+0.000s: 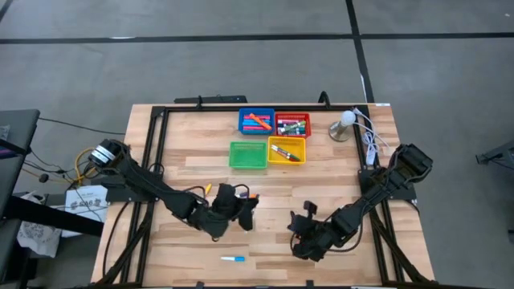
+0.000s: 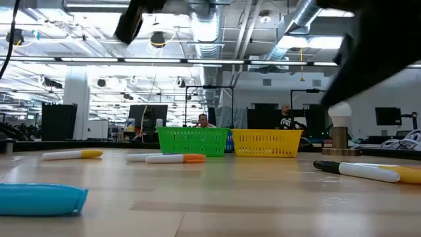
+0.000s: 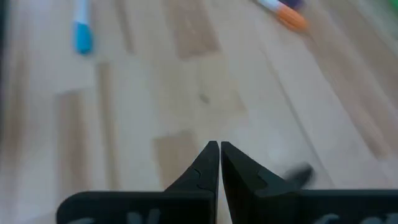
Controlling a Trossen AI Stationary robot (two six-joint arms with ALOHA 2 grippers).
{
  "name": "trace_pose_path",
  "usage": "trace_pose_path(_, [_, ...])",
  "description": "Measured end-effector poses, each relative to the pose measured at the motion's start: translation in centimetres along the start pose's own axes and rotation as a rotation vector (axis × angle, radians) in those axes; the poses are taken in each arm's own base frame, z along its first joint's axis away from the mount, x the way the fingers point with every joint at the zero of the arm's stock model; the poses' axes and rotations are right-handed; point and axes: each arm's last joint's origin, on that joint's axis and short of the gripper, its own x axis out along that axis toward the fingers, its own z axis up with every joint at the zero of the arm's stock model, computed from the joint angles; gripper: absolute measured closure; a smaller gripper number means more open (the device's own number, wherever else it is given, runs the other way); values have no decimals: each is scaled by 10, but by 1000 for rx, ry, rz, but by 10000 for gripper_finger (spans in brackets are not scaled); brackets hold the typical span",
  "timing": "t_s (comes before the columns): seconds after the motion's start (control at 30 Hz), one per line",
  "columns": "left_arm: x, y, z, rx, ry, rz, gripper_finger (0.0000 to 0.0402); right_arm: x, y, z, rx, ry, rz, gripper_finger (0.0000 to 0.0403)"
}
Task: Pick & Place Markers
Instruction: Put the blue thin dry erase marker into the yellow bin
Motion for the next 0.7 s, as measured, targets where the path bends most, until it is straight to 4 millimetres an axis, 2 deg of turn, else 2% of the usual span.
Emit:
trace_pose_path(0.23, [-10, -21, 9, 165, -75, -147, 361, 5, 6, 26, 11, -163, 120, 395])
trace_pose_path(0.43, [-12, -25, 6, 240, -6, -224, 358, 10, 0, 56, 113, -317, 193, 395])
trace_pose_path(0.57, [-15, -28, 9, 302, 69, -318, 360, 11, -6, 77, 186, -381, 351, 391])
trace_pose_path(0.7, [-21, -31, 17, 328, 73, -365, 359, 13, -12, 90, 207, -398, 480, 367])
